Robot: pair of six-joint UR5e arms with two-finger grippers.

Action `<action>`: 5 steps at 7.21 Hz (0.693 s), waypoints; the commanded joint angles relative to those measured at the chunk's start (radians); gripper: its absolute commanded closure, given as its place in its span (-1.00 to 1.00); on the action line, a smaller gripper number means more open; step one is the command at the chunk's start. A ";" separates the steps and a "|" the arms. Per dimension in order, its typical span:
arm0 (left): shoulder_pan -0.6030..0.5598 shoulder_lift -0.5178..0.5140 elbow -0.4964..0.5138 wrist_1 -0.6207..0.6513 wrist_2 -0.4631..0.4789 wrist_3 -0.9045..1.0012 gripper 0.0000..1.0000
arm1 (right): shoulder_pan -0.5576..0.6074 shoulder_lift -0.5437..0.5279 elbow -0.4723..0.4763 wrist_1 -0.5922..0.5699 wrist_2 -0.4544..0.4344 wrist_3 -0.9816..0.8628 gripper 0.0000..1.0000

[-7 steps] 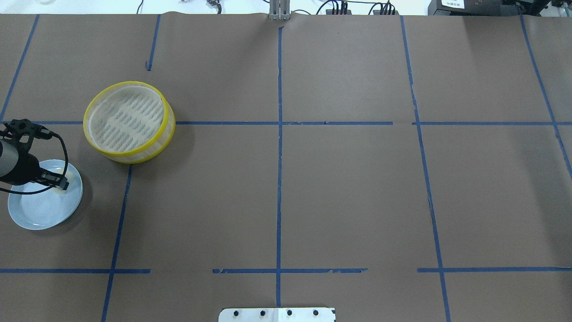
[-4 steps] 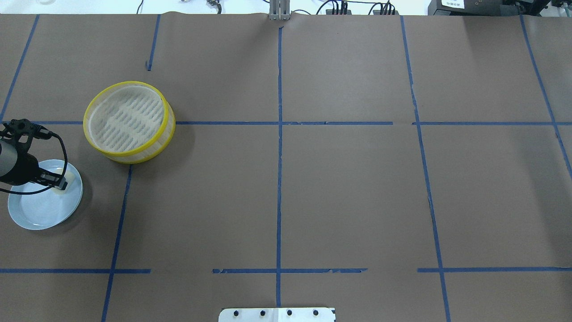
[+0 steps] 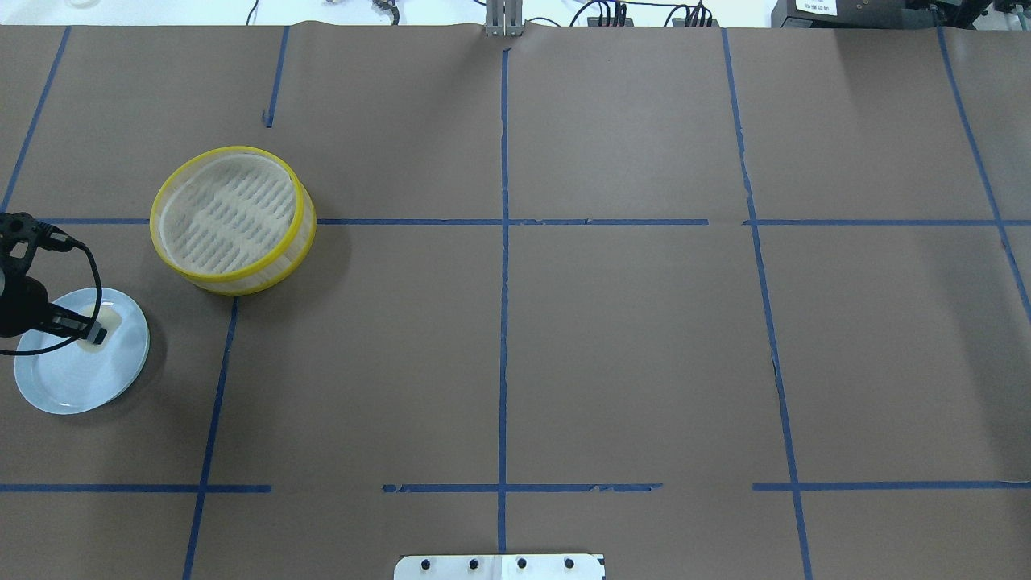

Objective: Place bun in steamer
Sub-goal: 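Close the left gripper on the white bun and lift it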

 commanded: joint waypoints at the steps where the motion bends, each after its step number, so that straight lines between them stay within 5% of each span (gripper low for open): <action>1: -0.064 0.033 -0.054 0.003 -0.053 0.015 0.44 | 0.000 0.000 0.000 0.000 0.000 0.000 -1.00; 4: -0.142 0.006 -0.169 0.255 -0.053 0.099 0.43 | 0.000 0.000 0.000 0.000 0.000 0.000 -1.00; 5: -0.184 -0.078 -0.180 0.368 -0.051 0.131 0.43 | 0.000 0.000 0.000 0.000 0.000 0.000 -1.00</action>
